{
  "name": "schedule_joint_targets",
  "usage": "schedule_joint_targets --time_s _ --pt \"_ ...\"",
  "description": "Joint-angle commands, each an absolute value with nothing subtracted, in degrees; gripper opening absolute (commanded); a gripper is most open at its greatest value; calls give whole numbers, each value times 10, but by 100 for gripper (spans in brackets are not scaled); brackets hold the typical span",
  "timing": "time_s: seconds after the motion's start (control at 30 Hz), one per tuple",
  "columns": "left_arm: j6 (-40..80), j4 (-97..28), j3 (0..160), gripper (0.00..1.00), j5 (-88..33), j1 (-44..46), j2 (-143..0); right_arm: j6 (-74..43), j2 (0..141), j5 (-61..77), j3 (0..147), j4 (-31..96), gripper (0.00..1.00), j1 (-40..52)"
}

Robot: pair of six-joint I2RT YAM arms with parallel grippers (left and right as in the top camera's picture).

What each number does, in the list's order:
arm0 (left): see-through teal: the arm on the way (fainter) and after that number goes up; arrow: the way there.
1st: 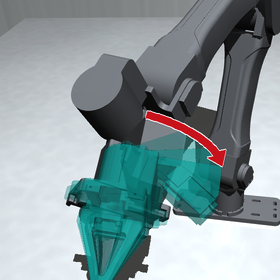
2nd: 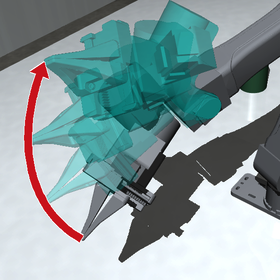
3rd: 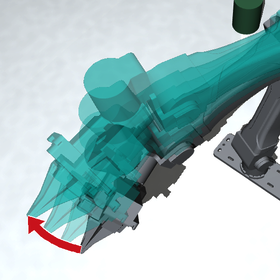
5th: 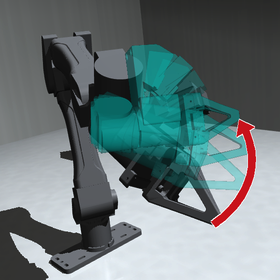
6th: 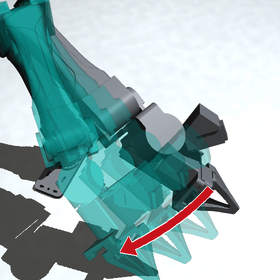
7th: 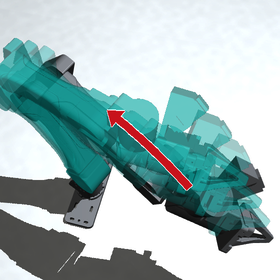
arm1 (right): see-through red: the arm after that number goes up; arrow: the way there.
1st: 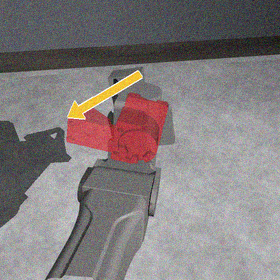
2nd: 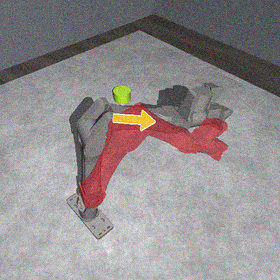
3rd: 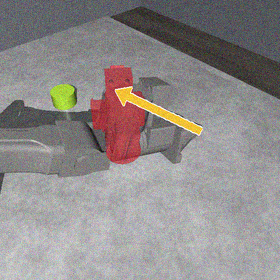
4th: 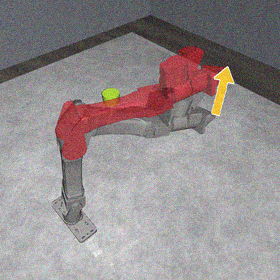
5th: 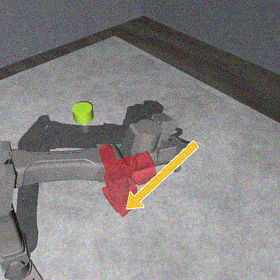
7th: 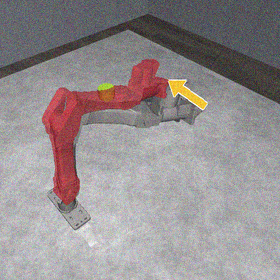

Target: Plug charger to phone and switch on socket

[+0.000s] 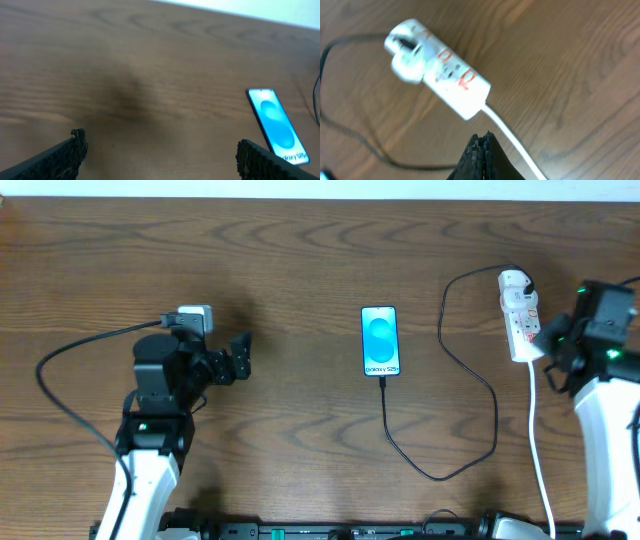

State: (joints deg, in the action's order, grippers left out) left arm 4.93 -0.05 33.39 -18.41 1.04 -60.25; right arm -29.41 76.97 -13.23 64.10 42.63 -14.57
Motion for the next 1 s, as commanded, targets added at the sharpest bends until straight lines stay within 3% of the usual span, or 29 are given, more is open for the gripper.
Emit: schedule_joint_targets --time_s 0.0,0.23,0.5,0.7,0.97 --pt "55 17 333 98 -248 13 -612 -312 835 -117 700 442 1 -185" --pt "74 21 333 98 -250 13 -509 -290 978 -49 809 476 1 -212" --pt "69 -164 333 98 -145 13 -306 -291 1104 2 893 474 1 -212" --pt "27 -235 333 98 -138 13 -156 -291 1157 5 922 461 1 -212" --pt "26 -321 334 98 -139 13 -86 -291 1204 74 921 404 1 -212"
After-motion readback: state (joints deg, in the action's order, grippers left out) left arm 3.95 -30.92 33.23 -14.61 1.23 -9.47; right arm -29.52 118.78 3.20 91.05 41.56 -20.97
